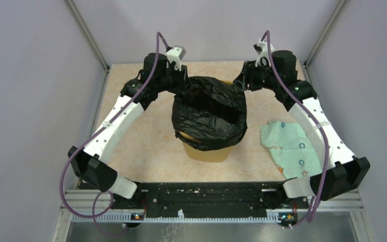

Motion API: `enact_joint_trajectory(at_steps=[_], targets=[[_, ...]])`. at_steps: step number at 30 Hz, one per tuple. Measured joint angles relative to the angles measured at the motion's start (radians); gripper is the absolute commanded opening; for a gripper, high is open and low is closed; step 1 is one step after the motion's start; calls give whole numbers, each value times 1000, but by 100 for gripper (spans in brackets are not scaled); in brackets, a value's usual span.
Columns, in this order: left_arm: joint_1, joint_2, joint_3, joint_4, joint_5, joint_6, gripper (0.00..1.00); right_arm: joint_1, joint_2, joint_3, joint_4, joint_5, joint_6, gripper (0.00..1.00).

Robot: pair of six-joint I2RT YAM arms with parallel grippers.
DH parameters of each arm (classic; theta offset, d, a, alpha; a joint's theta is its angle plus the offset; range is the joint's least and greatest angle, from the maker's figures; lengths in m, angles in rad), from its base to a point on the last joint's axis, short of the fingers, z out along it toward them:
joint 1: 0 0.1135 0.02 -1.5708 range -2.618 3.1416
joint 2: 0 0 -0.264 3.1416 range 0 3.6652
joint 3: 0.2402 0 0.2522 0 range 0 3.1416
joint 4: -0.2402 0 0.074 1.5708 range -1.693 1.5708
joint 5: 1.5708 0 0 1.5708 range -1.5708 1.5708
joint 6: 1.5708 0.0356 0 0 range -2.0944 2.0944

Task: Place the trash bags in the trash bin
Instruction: Place the trash bag in the trash bin.

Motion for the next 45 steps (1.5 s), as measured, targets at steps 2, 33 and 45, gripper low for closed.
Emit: enact_joint_trajectory(at_steps=[2, 33, 45], targets=[[0, 0, 0, 0, 0, 0, 41, 0, 0, 8, -10, 0, -9, 53], [0, 31, 5, 0, 11, -2, 41, 112, -8, 73, -151, 131, -153, 56], [0, 57, 35, 9, 16, -6, 40, 114, 31, 80, -187, 181, -180, 22]])
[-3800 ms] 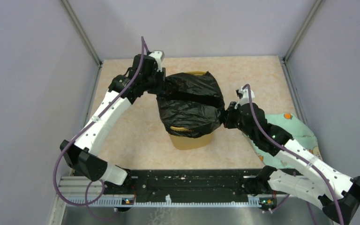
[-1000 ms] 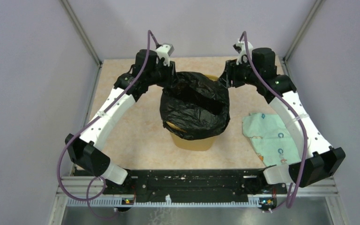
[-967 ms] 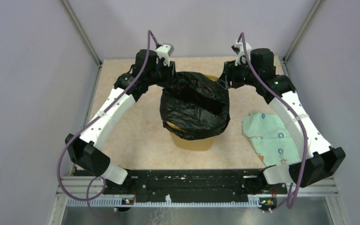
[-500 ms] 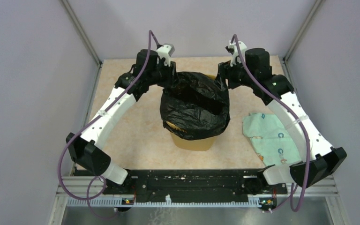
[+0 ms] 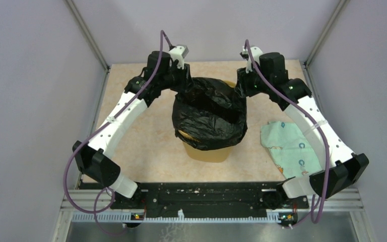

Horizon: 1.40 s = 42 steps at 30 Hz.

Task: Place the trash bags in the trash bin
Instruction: Place the trash bag in the trash bin.

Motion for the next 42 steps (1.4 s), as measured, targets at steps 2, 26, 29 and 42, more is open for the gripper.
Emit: enact_joint_trajectory(at_steps=[2, 26, 29, 42], targets=[[0, 3, 2, 2, 2, 0, 40, 0, 2, 5, -3, 6, -2, 18], [0, 5, 2, 70, 10, -6, 38, 2, 2, 11, 170, 82, 99, 24], [0, 5, 2, 77, 10, -7, 35, 2, 1, 11, 169, 83, 105, 35], [0, 5, 2, 117, 10, -22, 22, 7, -19, 13, 108, -5, 33, 60]])
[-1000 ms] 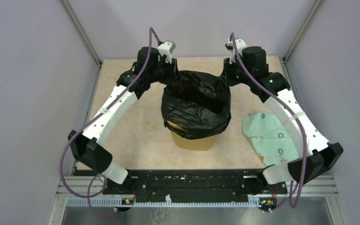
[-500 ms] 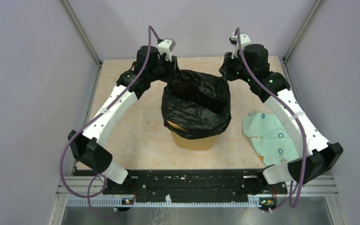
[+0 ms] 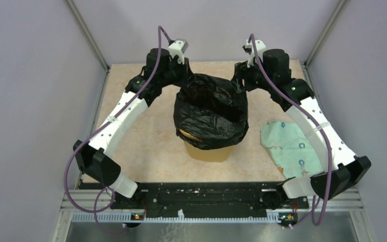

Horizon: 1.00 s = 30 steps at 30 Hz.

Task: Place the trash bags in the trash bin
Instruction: Place the trash bag in the trash bin.

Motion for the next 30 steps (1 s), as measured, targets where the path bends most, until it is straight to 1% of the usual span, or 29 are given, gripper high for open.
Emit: enact_joint_trajectory(at_steps=[4, 12, 16, 18, 19, 24, 25, 27, 30], targets=[[0, 0, 0, 8, 4, -3, 21, 23, 6, 31, -40, -11, -45, 60], [0, 9, 2, 25, 6, -5, 16, 85, 93, 176, -86, -13, -121, 60], [0, 23, 10, 32, 6, -8, 15, 97, 141, 196, -111, -13, -142, 60], [0, 26, 12, 32, 6, -8, 15, 107, 162, 196, -133, -12, -153, 57], [0, 28, 13, 32, 6, -8, 15, 113, 170, 196, -141, -13, -158, 54], [0, 38, 23, 33, 6, -12, 15, 124, 190, 213, -151, 35, -179, 22], [0, 38, 23, 34, 6, -12, 14, 124, 191, 217, -152, 43, -177, 17], [0, 38, 23, 37, 6, -12, 14, 128, 191, 226, -157, 56, -177, 11], [0, 40, 24, 40, 6, -13, 14, 129, 191, 241, -161, 78, -175, 6]])
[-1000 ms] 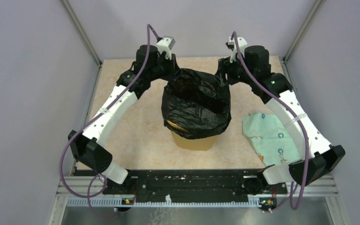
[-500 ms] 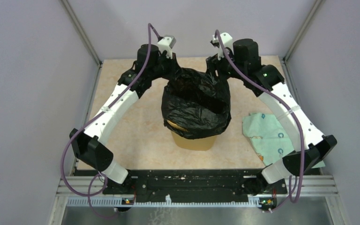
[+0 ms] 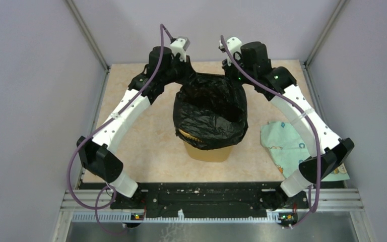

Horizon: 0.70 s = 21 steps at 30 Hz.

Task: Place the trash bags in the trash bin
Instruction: Place the trash bag in the trash bin.

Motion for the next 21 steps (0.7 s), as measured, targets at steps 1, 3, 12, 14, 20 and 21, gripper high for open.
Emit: enact_joint_trajectory(at_steps=[1, 3, 12, 14, 20, 21], targets=[[0, 1, 0, 1, 0, 0, 14, 0, 0, 4, 3, 11, 1, 6], [0, 3, 0, 2, 0, -2, 13, 0, 0, 8, 13, 33, 1, 6], [0, 18, 0, 22, 0, -4, 12, -3, 27, 8, 65, 121, -11, 6], [0, 22, 0, 29, 0, -4, 12, -11, 37, 8, 72, 116, -10, 6], [-1, 39, 0, 51, 1, -6, 12, -79, 40, -14, 126, 31, 11, 7], [-1, 41, 0, 54, 2, -6, 11, -93, 40, -26, 137, 11, 19, 7]])
